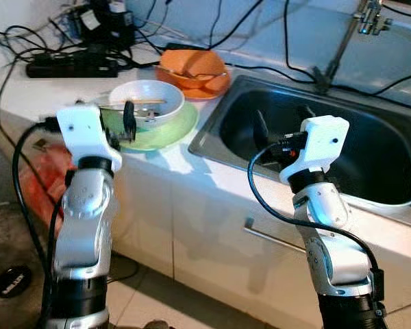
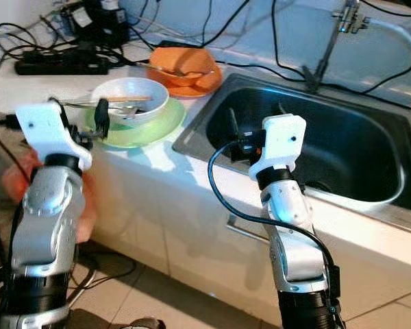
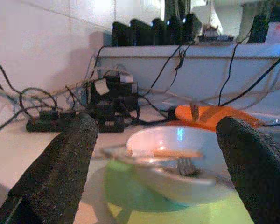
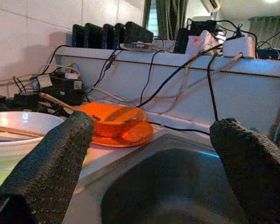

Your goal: Kitchen organization

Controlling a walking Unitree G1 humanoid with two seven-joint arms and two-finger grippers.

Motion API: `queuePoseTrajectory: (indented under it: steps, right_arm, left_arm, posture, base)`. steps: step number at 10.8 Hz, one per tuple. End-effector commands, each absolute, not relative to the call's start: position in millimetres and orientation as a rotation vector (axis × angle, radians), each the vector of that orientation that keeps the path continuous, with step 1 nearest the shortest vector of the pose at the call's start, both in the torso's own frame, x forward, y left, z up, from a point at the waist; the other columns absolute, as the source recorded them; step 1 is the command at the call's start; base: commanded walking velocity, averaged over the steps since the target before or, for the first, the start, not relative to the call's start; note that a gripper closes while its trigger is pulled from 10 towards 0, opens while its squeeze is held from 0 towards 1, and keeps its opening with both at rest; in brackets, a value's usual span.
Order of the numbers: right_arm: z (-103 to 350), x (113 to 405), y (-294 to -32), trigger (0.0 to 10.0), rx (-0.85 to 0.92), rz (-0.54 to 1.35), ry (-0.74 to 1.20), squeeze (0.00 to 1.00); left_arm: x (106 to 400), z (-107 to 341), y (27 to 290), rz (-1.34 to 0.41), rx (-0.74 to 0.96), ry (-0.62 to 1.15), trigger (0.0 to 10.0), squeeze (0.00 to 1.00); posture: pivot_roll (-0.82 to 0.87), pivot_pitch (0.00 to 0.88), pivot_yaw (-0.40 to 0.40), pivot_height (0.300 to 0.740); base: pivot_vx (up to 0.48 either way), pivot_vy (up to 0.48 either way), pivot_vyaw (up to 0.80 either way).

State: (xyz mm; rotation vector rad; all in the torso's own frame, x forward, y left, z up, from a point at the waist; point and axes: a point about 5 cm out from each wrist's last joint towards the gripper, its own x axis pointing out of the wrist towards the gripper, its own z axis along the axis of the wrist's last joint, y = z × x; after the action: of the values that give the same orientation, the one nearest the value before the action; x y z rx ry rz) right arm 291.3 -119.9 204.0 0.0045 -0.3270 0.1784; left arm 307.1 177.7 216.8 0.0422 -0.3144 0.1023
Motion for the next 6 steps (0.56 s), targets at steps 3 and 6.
queuePoseTrajectory:
  steps: [3,6]
  right_arm:
    - [205.9,292.9,-122.6,10.0,0.016,0.163,-0.331,0.00]
    - [206.4,294.5,-122.9,10.0,0.013,0.159,-0.332,0.00]
  left_arm:
    - [310.6,218.4,178.9,0.102,0.002,-0.299,10.0,0.00]
    - [312.1,216.7,177.9,0.093,0.000,-0.288,10.0,0.00]
  posture:
    - [0.08,0.023,-0.047,0.740]
    - [0.08,0.019,-0.045,0.740]
  base:
    - [0.000,0.123,-0.14]
    - [0.000,0.320,-0.60]
